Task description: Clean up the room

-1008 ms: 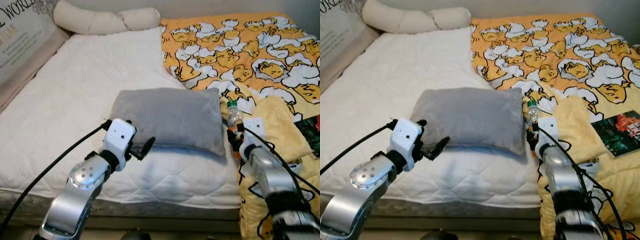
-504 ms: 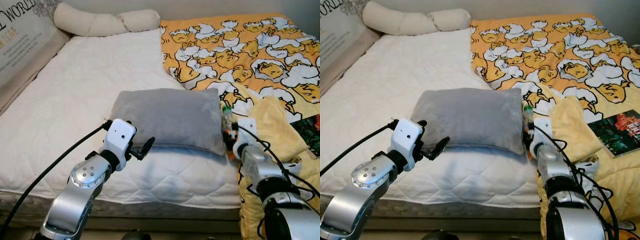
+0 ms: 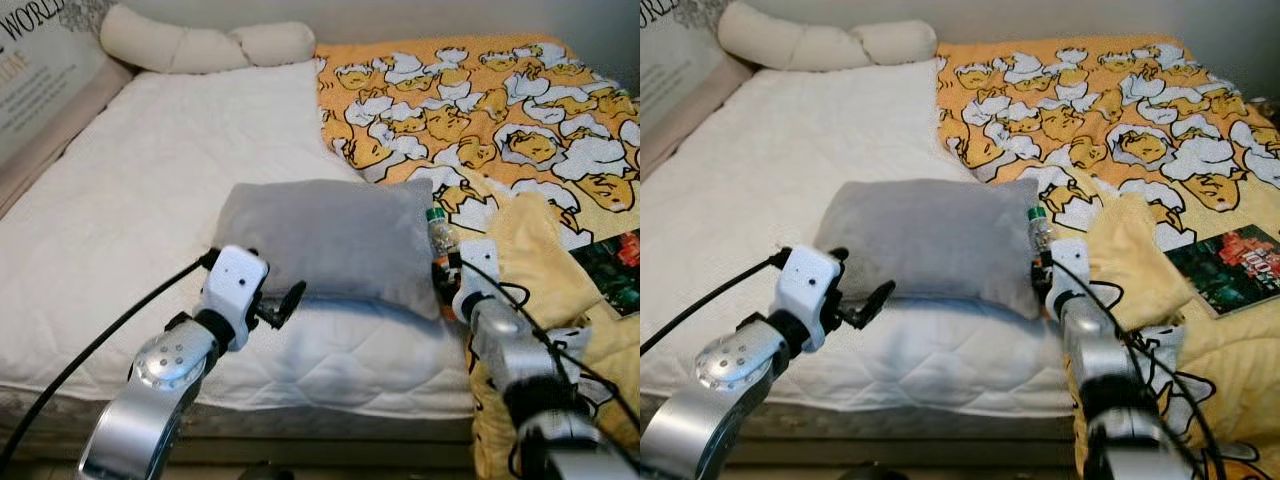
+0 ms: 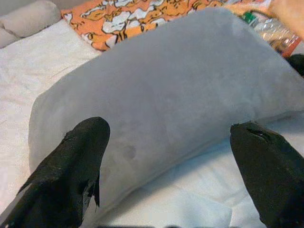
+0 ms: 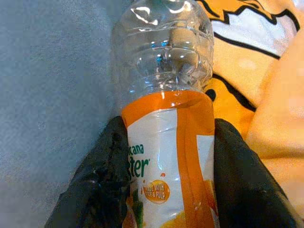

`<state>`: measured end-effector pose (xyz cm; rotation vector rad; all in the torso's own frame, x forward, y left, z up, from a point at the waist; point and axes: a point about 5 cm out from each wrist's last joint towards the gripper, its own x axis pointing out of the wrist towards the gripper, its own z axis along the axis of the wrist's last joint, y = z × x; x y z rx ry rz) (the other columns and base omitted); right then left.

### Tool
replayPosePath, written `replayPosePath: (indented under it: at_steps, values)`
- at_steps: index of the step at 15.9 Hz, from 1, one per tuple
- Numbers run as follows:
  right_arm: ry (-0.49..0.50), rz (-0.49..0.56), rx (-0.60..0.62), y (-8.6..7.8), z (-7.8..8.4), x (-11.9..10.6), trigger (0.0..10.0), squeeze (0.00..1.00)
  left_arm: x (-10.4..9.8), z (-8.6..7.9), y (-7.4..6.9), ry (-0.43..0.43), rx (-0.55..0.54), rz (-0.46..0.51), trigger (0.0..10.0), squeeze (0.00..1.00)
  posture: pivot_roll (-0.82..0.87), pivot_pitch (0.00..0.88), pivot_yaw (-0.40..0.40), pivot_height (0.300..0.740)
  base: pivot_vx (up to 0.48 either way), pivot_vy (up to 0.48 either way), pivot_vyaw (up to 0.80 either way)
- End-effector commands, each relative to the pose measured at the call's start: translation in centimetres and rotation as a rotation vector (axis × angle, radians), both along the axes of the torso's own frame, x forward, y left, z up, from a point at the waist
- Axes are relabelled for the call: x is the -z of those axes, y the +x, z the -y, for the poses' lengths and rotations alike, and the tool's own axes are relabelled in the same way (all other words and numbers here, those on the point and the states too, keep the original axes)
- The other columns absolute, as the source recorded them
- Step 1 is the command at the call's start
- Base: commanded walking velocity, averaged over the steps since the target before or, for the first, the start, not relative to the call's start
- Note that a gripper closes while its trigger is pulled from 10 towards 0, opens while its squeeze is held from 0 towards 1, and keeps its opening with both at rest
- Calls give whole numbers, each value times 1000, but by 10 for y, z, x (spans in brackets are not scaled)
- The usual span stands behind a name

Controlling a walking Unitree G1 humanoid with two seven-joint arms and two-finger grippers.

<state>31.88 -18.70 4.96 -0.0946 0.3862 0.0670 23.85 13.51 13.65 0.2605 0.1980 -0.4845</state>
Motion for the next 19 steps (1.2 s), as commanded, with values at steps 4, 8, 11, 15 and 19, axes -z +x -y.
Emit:
replayPosePath:
  at_steps: [4,8,11,15,19]
  values:
    - [20,88,-33,-4,-16,-18,10000,0,-3,-1,-3,11,-7,13,10000,0,-42,0,76,740,0,0,0]
    - [-33,27,21,-3,-2,-12,10000,769,-4,0,-1,14,1,17,10000,0,-44,0,81,740,0,0,0]
    - [-29,14,31,-1,-2,-11,10000,0,-4,0,-2,18,1,16,10000,0,-37,0,78,740,0,0,0]
    - [-31,17,5,-2,-8,-11,10000,0,-4,0,-3,23,3,15,10000,0,-34,0,77,740,0,0,0]
    - [-1,72,33,-3,-7,-20,0,0,-4,-1,-2,24,-2,15,10000,0,-39,0,80,740,0,0,0]
